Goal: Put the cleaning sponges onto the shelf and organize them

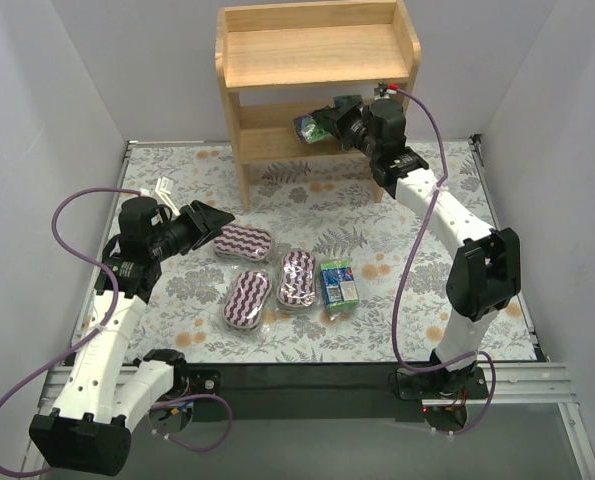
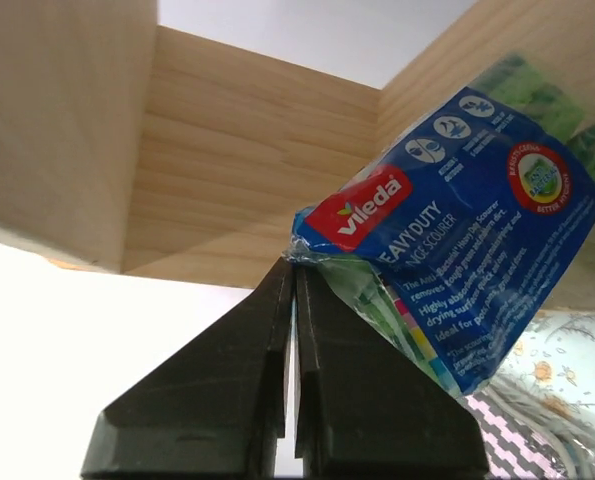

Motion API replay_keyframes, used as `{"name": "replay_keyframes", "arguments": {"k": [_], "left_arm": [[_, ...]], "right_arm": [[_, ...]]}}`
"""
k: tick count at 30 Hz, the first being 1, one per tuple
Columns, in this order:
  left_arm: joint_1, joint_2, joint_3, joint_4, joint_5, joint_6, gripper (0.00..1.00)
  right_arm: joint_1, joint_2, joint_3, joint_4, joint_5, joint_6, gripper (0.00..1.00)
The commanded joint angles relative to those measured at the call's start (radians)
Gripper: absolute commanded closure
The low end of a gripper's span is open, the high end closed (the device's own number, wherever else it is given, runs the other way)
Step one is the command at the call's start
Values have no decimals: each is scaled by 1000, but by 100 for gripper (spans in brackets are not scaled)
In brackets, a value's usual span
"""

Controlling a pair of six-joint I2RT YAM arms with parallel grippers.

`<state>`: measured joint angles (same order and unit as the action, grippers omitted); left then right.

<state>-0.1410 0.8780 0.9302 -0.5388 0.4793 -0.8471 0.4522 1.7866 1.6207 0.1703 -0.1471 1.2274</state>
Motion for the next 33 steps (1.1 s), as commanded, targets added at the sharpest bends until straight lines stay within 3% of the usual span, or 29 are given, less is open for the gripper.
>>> {"name": "replay_keyframes", "arguments": {"k": [1, 11, 21, 33], "left_arm": [[3, -7, 27, -10, -8, -3, 42], [1, 6, 12, 13, 4, -15, 43], [1, -4, 32, -19, 1, 3, 43], [1, -36, 48, -73, -5, 16, 43]], "right_arm": [[22, -19, -27, -32, 73, -35, 99], [65, -90, -196, -97, 170, 23, 99], [92, -47, -92, -152, 348, 214, 99], [92, 34, 42, -327, 514, 311, 99]]}}
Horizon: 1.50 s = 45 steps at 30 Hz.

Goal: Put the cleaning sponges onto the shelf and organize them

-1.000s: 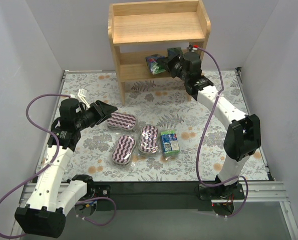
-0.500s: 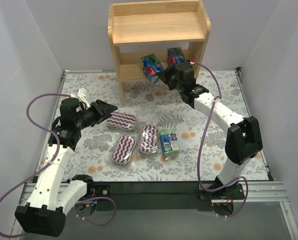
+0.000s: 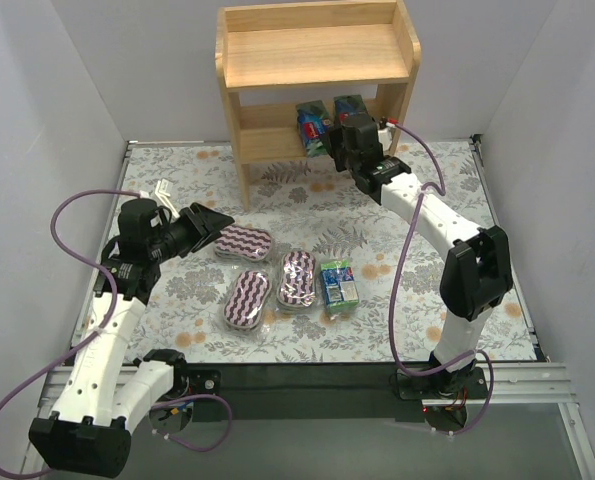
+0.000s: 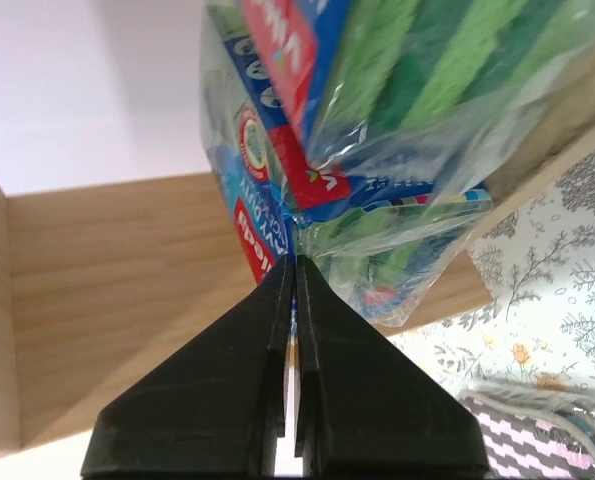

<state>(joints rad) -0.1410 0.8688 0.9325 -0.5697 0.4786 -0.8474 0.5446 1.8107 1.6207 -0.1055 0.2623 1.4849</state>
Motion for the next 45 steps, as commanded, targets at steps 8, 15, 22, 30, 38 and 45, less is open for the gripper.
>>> {"name": "replay_keyframes", "arguments": {"k": [8, 15, 22, 30, 38, 45], "left_arm": [[1, -50, 52, -78, -11, 24, 43], [1, -51, 75, -107, -9, 37, 43], [1, -57, 86, -127, -11, 44, 43], [1, -67, 78, -134, -11, 42, 43], [1, -74, 71, -133, -9, 39, 43], [1, -93, 45, -118, -9, 25, 43]], "right_arm": [[-23, 21, 62, -83, 175, 94, 99], [-35, 48, 110, -131, 193, 155, 99], [-37, 45, 128, -152, 244, 176, 99], [-41, 25, 131, -161, 285, 172, 99], [-35, 42, 136, -108, 197, 160, 99], [-21, 24, 93, -66, 118, 166, 99]]}}
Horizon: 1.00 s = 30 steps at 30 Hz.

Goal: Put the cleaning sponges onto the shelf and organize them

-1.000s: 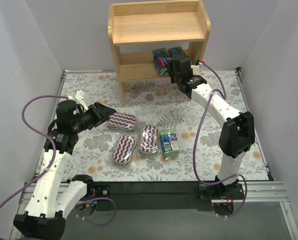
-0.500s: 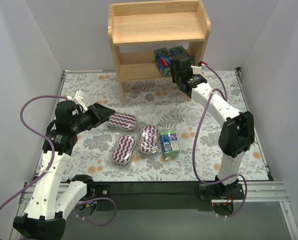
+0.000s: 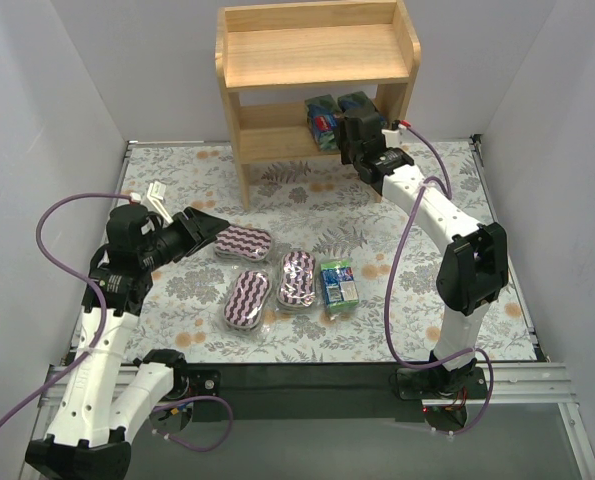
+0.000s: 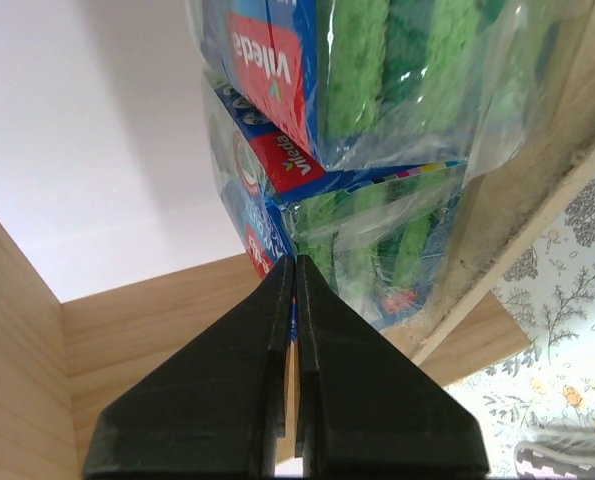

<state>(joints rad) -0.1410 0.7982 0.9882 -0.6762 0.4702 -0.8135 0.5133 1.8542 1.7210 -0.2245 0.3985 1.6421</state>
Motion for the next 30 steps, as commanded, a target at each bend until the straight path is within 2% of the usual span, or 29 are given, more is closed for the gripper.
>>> {"name": "replay_keyframes", "arguments": {"k": [1, 9, 12, 13, 15, 16, 20, 25, 30], "left_arm": [[1, -22, -14, -13, -1, -10, 43], [1, -37, -16, -20, -4, -10, 43], [1, -50, -17, -23, -8, -12, 43], [1, -53, -19, -23, -10, -15, 43], [1, -56, -20, -17, -10, -22, 43], [1, -56, -22, -14, -7, -24, 43], [1, -51, -33, 10, 2, -35, 42], [3, -36, -54, 38, 15, -36, 37], [1, -19, -100, 79, 38, -50, 30]], "right_arm": [[17, -23, -21, 56, -21, 13, 99], [34, -26, -80, 103, -55, 50, 96], [34, -36, -92, 138, -64, 39, 88], [34, -44, -98, 146, -66, 27, 79], [34, -78, -116, 162, -66, 18, 68], [34, -93, -142, 169, -66, -1, 55], [27, -199, -250, 201, -78, -62, 33], [22, -410, -428, 202, -208, -241, 23], [24, -649, -730, 13, -348, -428, 20]]}}
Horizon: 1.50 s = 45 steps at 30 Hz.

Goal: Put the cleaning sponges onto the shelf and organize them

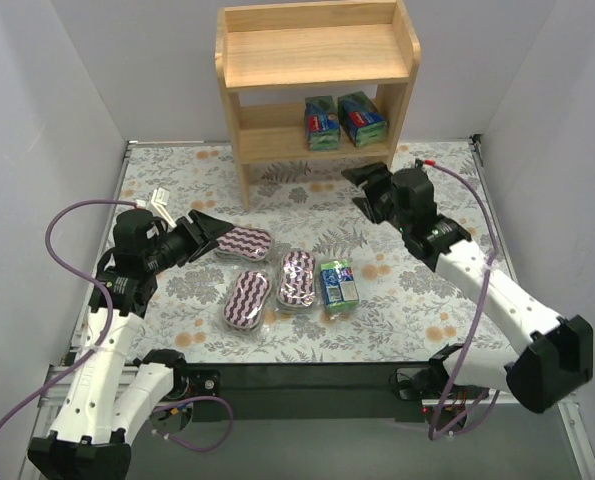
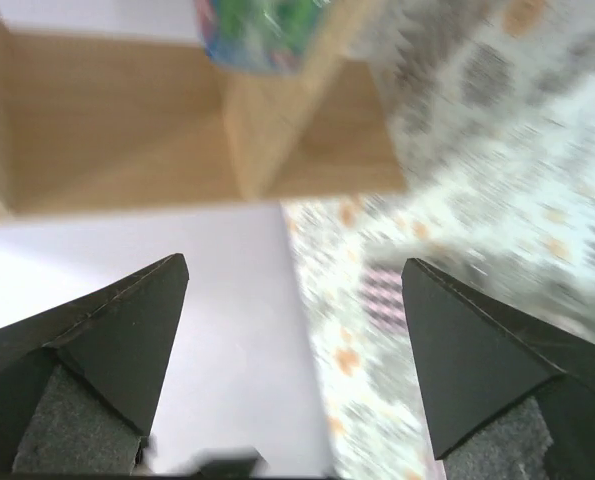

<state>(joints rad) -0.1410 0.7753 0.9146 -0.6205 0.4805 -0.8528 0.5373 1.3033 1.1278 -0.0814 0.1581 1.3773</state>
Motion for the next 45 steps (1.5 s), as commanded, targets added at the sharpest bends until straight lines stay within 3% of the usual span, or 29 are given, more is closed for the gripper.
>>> {"name": "replay_keyframes", "arguments": {"k": [1, 4, 5, 12, 19, 29, 37, 45], "left_arm": [[1, 5, -29, 31, 30, -15, 28], [1, 18, -33, 53, 35, -15, 20], [1, 21, -33, 60, 36, -12, 13], [-5, 90, -49, 102, 75, 21, 11], [-11, 119, -108, 136, 52, 21, 11], [-22, 151, -145, 151, 44, 15, 12], [-23, 144, -155, 153, 50, 8, 14], [-23, 142, -161, 159, 52, 9, 15]], "right_arm": [[0, -140, -196, -144, -147, -185, 20], [0, -281, -359, -170, -227, -257, 19], [0, -311, -384, -194, -271, -273, 19], [6, -551, -517, -426, -334, -293, 17], [9, -662, -668, -446, -356, -210, 17], [35, -481, -672, -333, -417, -204, 21], [56, -371, -669, -190, -420, -164, 37], [59, -251, -638, -147, -341, -149, 47]]}}
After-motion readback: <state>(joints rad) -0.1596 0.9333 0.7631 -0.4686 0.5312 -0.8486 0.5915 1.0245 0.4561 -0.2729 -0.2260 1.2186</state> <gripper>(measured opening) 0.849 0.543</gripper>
